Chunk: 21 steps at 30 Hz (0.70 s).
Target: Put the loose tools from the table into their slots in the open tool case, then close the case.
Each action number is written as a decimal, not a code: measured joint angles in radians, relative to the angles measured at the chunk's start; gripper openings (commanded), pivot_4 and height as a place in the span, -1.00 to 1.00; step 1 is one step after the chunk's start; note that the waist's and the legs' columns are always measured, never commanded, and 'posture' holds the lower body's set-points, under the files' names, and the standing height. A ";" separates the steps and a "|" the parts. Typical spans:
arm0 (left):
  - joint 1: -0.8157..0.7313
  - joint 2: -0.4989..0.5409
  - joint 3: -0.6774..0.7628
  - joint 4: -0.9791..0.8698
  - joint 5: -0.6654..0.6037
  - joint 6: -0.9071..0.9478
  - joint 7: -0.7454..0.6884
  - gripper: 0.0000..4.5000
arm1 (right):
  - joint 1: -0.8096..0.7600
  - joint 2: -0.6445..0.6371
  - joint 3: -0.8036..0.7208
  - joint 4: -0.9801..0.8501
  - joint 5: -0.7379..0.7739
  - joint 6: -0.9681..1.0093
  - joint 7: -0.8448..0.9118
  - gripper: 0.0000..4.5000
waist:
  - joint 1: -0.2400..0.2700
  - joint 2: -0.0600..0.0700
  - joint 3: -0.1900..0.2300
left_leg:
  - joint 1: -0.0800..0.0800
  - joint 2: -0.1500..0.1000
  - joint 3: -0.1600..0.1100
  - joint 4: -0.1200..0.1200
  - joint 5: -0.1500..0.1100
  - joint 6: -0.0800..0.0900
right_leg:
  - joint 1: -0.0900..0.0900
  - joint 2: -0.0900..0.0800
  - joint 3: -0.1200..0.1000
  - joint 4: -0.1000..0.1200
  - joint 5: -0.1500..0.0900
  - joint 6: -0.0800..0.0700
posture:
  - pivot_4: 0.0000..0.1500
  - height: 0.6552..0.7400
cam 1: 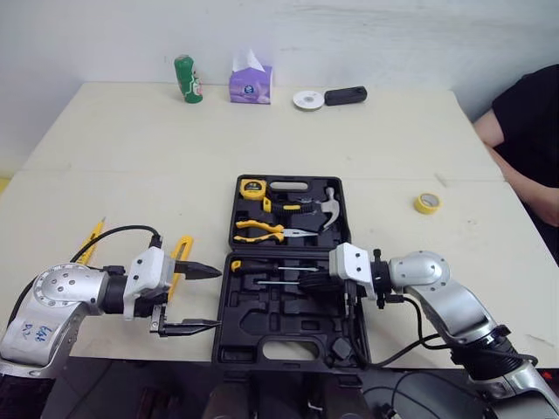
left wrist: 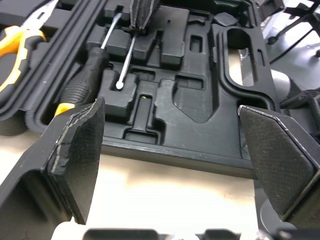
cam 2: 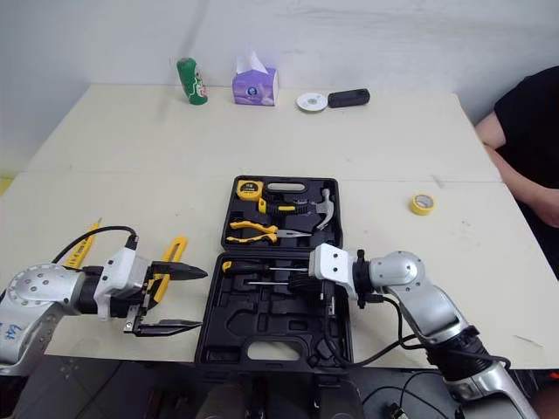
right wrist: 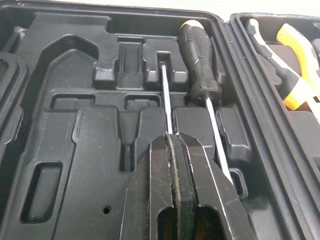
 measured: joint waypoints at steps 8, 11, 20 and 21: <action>0.000 -0.027 0.042 -0.016 -0.048 0.030 0.049 1.00 | 0.002 0.041 -0.030 0.046 0.058 -0.015 0.019 -0.96 | -0.011 0.002 0.001 | -0.001 0.001 0.000 -0.001 0.003 0.002 | -0.001 0.001 -0.001 0.000 0.000 -0.001 | 1.00 1.00; 0.000 -0.049 0.045 -0.026 -0.063 0.033 0.067 1.00 | 0.034 0.042 -0.065 0.069 0.083 -0.085 0.036 -0.96 | -0.006 0.002 0.002 | -0.003 0.000 -0.001 -0.001 0.002 0.003 | -0.001 0.001 -0.001 -0.001 0.000 -0.001 | 1.00 1.00; 0.083 -0.074 0.215 0.064 -0.059 0.002 0.154 1.00 | 0.154 -0.122 -0.445 -0.019 0.355 -0.003 0.071 0.25 | 0.010 0.006 0.005 | -0.004 0.000 -0.002 -0.001 0.001 0.004 | -0.002 0.001 -0.003 -0.003 0.000 -0.001 | 1.00 1.00; 0.088 -0.069 0.235 0.095 -0.048 -0.011 0.154 1.00 | 0.178 -0.138 -0.486 -0.018 0.362 -0.005 0.067 0.46 | 0.011 0.006 0.005 | -0.004 0.000 -0.002 -0.001 0.001 0.004 | -0.002 0.001 -0.003 -0.003 0.000 -0.001 | 1.00 1.00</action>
